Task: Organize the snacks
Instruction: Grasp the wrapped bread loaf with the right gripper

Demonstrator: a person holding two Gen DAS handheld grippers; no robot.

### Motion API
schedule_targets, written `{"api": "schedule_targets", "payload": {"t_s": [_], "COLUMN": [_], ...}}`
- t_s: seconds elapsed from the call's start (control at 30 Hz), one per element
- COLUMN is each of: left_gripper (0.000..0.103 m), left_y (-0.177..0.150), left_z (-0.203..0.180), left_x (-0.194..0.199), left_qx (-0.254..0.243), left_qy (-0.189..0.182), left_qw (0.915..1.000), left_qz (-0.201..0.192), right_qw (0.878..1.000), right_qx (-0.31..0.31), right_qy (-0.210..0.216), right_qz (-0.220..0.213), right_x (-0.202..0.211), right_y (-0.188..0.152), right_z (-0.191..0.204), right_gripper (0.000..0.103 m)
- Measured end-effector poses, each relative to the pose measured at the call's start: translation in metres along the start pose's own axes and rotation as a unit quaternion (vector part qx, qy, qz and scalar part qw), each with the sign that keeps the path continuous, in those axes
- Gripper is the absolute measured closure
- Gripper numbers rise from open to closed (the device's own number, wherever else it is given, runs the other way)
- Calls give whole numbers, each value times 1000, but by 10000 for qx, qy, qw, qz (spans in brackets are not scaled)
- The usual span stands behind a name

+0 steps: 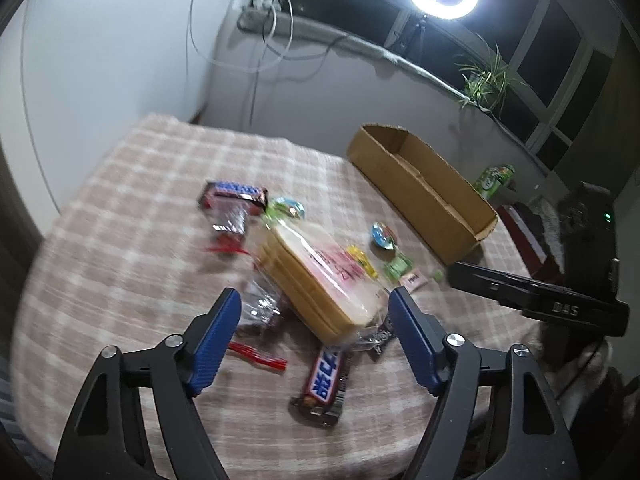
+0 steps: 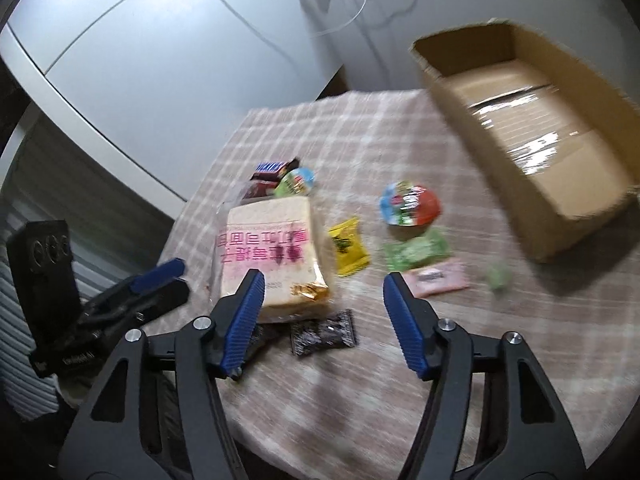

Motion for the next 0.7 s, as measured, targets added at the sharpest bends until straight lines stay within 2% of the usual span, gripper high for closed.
{"api": "schedule_targets", "payload": {"t_s": [0.13, 0.23, 0.37, 0.5, 0.7], "left_gripper": [40, 42, 49, 50, 51], "left_y": [-2, -1, 0, -1, 0], "left_z": [2, 2, -1, -1, 0], "left_x": [-14, -19, -25, -31, -36], "left_qx": [141, 166, 91, 67, 91], "left_qy": [-184, -255, -310, -314, -294], "left_qw": [9995, 9992, 9991, 9989, 9989], "left_qz": [198, 245, 289, 340, 350], "right_qw": [9995, 9985, 9956, 9937, 9915], "right_qx": [-42, -238, -470, -479, -539], "right_qy": [169, 325, 587, 719, 839], "right_qz": [249, 383, 567, 716, 842], "right_x": [-18, -34, -47, -57, -65], "right_y": [9, 15, 20, 19, 20], "right_z": [2, -3, -8, -5, -2], "right_gripper": [39, 40, 46, 50, 50]}}
Point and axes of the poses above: each gripper's, at about its wrist camera, not at the fingertips, and x roughly against the way its jaws point, z to its left, y to its top, the point moved 3 cm from there along -x, roughly the way its jaws point, and after that the axes turned 4 degrees about x, right-handed, at the moved point
